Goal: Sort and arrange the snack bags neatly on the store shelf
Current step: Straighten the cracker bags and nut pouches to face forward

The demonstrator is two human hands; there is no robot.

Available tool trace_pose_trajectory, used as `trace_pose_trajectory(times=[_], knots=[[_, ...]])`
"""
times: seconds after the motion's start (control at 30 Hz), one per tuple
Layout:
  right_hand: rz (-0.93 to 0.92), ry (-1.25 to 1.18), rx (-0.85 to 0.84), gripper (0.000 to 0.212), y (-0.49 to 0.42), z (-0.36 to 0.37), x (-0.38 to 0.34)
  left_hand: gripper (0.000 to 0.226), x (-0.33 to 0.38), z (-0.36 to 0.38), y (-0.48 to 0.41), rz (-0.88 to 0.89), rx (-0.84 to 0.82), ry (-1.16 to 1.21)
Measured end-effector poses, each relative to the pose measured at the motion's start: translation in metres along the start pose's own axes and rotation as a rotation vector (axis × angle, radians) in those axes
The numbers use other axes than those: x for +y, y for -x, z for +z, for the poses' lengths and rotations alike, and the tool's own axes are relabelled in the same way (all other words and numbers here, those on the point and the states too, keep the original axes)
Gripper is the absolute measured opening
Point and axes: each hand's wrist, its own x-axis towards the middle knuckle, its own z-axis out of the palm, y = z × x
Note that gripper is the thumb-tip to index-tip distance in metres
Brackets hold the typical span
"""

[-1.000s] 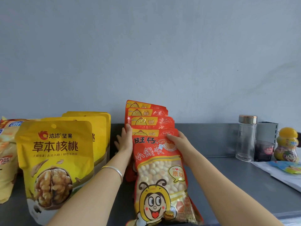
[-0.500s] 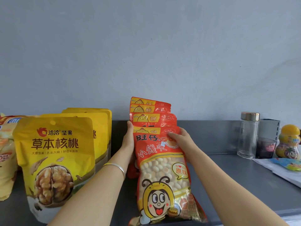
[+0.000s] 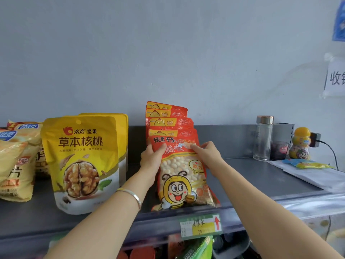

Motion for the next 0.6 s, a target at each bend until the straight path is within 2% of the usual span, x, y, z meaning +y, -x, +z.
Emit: trace_pose_trajectory(times=[0.13, 0.27, 0.33, 0.43, 0.5, 0.6], knots=[[0.009, 0.116, -0.048, 0.057, 0.022, 0.007, -0.002, 0.104, -0.004, 0.010, 0.017, -0.042, 0.054, -0.136], [-0.083, 0.218, 0.086, 0.062, 0.044, 0.021, -0.006, 0.091, -0.001, 0.017, 0.038, -0.014, 0.094, -0.243], [-0.189, 0.241, 0.193, 0.060, 0.053, 0.024, -0.008, 0.081, -0.001, 0.021, 0.046, 0.074, 0.141, -0.262], [-0.320, 0.285, 0.337, 0.057, 0.059, 0.027, -0.010, 0.081, -0.002, 0.029, 0.060, 0.261, 0.176, -0.295], [-0.335, 0.287, 0.366, 0.054, 0.057, 0.029, -0.008, 0.084, -0.004, 0.033, 0.066, 0.330, 0.186, -0.385], [-0.359, 0.275, 0.331, 0.056, 0.053, 0.034, 0.003, 0.081, -0.006, 0.032, 0.065, 0.313, 0.207, -0.480]])
